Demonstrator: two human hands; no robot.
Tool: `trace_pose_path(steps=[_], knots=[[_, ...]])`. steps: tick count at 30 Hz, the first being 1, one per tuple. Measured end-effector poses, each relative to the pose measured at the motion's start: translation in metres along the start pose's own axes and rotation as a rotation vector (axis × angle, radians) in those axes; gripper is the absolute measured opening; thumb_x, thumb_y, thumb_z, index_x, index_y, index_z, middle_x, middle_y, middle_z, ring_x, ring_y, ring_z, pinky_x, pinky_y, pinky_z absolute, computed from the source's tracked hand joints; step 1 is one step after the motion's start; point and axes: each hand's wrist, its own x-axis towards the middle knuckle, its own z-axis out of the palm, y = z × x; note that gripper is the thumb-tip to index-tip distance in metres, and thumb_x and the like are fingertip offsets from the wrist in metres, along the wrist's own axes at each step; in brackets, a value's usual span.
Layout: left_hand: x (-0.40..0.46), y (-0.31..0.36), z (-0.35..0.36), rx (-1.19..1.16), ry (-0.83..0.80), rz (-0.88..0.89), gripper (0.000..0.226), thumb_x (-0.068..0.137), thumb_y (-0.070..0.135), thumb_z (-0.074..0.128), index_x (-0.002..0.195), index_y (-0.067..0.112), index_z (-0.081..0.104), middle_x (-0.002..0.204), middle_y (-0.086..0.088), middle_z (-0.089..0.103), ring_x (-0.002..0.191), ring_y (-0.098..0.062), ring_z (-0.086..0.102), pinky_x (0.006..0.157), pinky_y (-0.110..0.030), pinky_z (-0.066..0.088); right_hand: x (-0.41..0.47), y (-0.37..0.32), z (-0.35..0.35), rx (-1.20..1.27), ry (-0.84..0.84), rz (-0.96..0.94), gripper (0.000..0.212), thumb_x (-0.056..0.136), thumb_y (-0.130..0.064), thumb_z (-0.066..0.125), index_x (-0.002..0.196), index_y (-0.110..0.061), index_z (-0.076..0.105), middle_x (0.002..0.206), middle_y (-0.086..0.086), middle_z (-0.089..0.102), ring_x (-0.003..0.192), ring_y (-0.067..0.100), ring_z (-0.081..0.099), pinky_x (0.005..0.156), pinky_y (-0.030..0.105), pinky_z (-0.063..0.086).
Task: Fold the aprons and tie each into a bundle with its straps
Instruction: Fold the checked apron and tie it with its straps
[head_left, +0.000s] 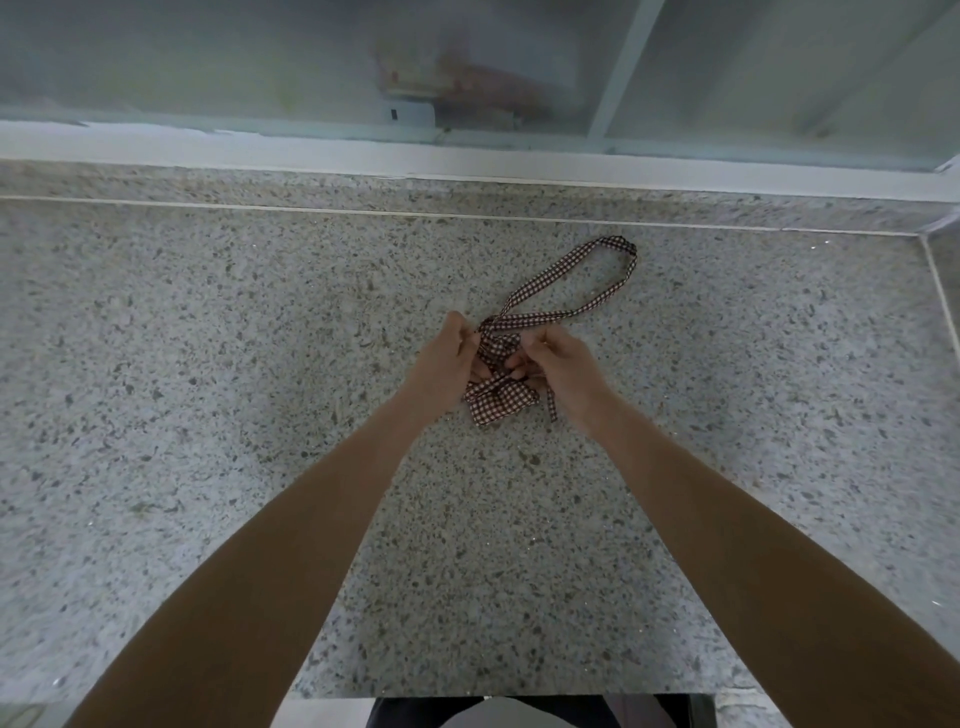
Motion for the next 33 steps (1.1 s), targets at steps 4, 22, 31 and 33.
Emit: trace_pose_path(steps=[4, 22, 31, 33], knots=[[-0.001, -0.007, -0.002, 0.114, 0.002, 0.065, 0.008, 0.101, 0.016, 0.037, 0.094, 0.013, 0.039, 0.074, 0.003, 0.055, 0.071, -0.014, 0.054, 0.061, -0.022, 0.041, -0.002, 0.003, -0.001, -0.065, -0.035, -0.037, 0.024, 0.097, -0.009, 0.048, 0.075, -0.014, 0.056, 0.075, 0.002, 0.065, 0.06, 0.006, 0.057, 0.058, 0.015, 0.046], [-0.016, 0.001, -0.011, 0.077, -0.003, 0.084, 0.009, 0.1, 0.02, 0.04, 0.092, 0.02, 0.041, 0.085, -0.001, 0.066, 0.072, -0.01, 0.066, 0.064, -0.027, 0.052, -0.006, 0.006, -0.009, 0.033, -0.031, -0.007, 0.015, 0.093, 0.0, 0.051, 0.098, 0.0, 0.065, 0.079, 0.004, 0.066, 0.065, 0.005, 0.063, 0.062, 0.013, 0.051], [-0.016, 0.025, -0.009, 0.402, -0.039, 0.475, 0.011, 0.093, 0.013, 0.054, 0.099, 0.007, 0.061, 0.091, 0.0, 0.042, 0.08, -0.012, 0.043, 0.064, -0.014, 0.034, -0.007, -0.001, -0.001, -0.166, -0.079, -0.131, 0.017, 0.091, 0.002, 0.053, 0.093, -0.011, 0.063, 0.061, -0.011, 0.069, 0.057, -0.001, 0.065, 0.054, 0.013, 0.05], [-0.01, 0.032, -0.009, 0.411, -0.043, 0.491, 0.01, 0.091, 0.011, 0.056, 0.097, 0.006, 0.063, 0.088, -0.001, 0.044, 0.079, -0.013, 0.044, 0.07, -0.021, 0.037, -0.007, -0.001, -0.002, -0.085, -0.05, -0.098, 0.012, 0.089, 0.005, 0.055, 0.087, -0.006, 0.057, 0.057, -0.008, 0.068, 0.054, 0.002, 0.065, 0.049, 0.014, 0.049]])
